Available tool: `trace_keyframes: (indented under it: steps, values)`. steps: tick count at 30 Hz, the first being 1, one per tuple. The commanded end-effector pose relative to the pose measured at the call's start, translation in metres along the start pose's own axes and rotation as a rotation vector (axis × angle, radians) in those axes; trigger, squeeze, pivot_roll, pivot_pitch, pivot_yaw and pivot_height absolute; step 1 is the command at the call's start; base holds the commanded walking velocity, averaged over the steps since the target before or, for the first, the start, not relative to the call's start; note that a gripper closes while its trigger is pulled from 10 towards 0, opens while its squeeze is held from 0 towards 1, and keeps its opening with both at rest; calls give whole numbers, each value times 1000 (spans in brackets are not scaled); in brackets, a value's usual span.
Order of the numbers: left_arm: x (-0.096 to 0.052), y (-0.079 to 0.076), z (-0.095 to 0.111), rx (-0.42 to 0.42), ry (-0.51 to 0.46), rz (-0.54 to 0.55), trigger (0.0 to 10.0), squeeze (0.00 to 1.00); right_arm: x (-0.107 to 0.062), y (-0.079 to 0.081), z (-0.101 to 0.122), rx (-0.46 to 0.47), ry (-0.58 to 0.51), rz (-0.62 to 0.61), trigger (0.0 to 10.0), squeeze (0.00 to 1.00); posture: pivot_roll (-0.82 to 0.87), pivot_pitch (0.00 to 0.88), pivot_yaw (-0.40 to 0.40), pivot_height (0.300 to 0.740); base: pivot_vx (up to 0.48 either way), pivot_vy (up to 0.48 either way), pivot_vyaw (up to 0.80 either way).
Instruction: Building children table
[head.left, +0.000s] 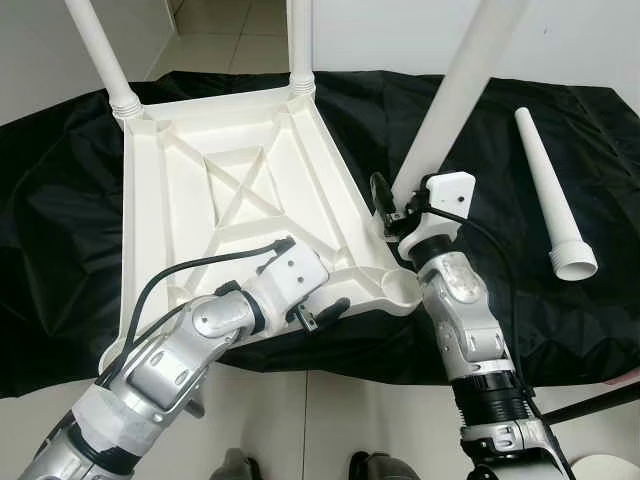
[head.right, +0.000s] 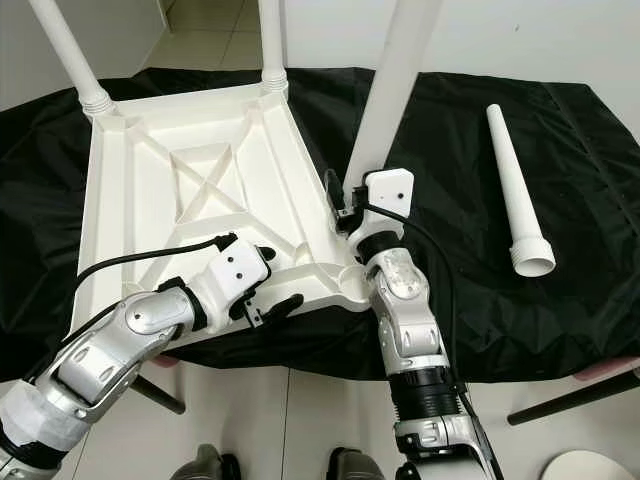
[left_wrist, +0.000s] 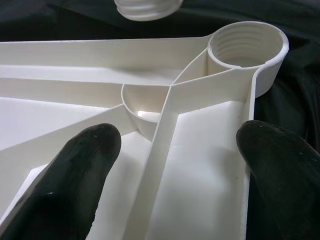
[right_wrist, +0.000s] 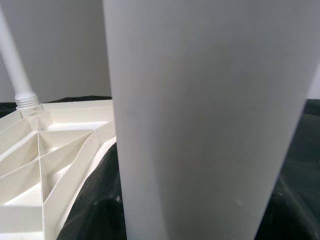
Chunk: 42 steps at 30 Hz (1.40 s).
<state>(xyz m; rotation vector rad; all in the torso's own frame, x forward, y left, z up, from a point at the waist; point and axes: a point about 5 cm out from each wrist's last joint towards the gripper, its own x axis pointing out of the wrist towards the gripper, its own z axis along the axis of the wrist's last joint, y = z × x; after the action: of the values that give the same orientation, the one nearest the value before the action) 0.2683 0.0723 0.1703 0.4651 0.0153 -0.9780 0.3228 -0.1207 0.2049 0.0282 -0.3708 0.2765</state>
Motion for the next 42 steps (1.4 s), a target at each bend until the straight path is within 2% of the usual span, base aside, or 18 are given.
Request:
trace_keyframes:
  steps: [1, 16, 21, 24, 26, 34, 42]
  values:
    - [1, 1, -6, 0, 43, 38, 10000, 0, -5, 0, -1, 14, 9, 11, 10000, 0, -40, 118, 38, 740, 0, 0, 0]
    - [2, 6, -9, 3, 65, 69, 10000, 0, -14, 2, -5, 3, 33, 26, 10000, 0, -42, 128, 38, 740, 0, 0, 0]
    - [7, 20, -12, -37, 111, 182, 10000, 0, -14, 3, -4, 0, 28, 34, 10000, 0, -42, 130, 40, 740, 0, 0, 0]
    - [7, 23, -14, -43, 126, 203, 10000, 0, -14, 3, -4, 0, 27, 35, 10000, 0, -42, 130, 40, 740, 0, 0, 0]
    - [9, 35, -16, -31, 160, 300, 10000, 0, -14, 4, -3, 0, 23, 38, 10000, 0, -41, 133, 44, 740, 0, 0, 0]
    - [9, 48, -18, -46, 190, 402, 10000, 0, -15, 4, -3, -3, 21, 34, 10000, 0, -43, 139, 46, 740, 0, 0, 0]
    - [10, 57, -15, -21, 190, 503, 10000, 0, -15, 3, -3, -9, 22, 32, 10000, 0, -75, 131, 31, 740, 0, 0, 0]
